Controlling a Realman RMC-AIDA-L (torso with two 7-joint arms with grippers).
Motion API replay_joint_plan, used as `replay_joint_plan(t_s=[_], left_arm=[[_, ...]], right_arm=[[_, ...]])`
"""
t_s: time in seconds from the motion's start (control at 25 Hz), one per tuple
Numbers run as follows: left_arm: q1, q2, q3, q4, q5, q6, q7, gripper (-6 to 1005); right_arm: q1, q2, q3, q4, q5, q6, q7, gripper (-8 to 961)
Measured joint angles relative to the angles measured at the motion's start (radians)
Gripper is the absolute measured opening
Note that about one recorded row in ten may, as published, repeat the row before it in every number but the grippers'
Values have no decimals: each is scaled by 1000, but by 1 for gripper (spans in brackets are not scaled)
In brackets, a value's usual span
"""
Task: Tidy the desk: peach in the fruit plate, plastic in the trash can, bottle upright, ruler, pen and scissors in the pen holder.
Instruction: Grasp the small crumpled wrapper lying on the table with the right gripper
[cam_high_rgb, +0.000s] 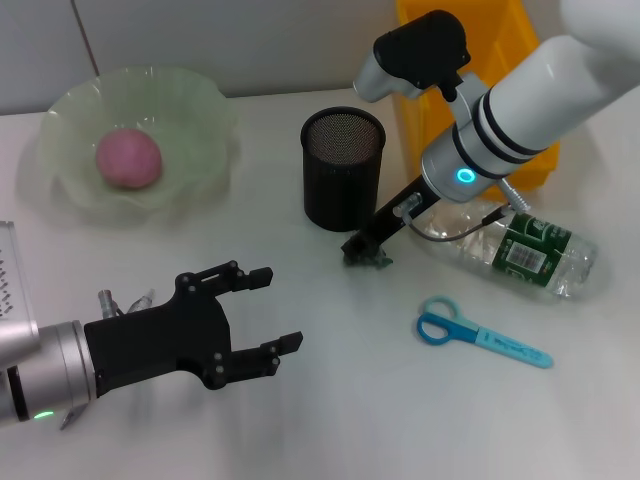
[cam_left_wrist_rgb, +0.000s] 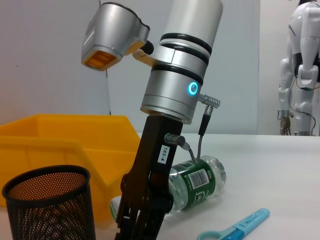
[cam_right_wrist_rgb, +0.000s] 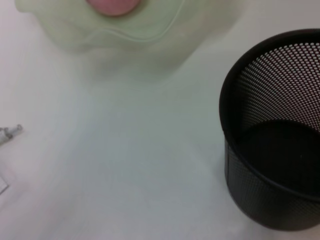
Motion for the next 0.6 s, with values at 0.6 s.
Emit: replay_joint_plan(t_s=[0.6], left_arm=[[1,0,-5,0,0,0,0,783]], right_arm=[[-175,-6,-8,-365,29,-209,63,406]])
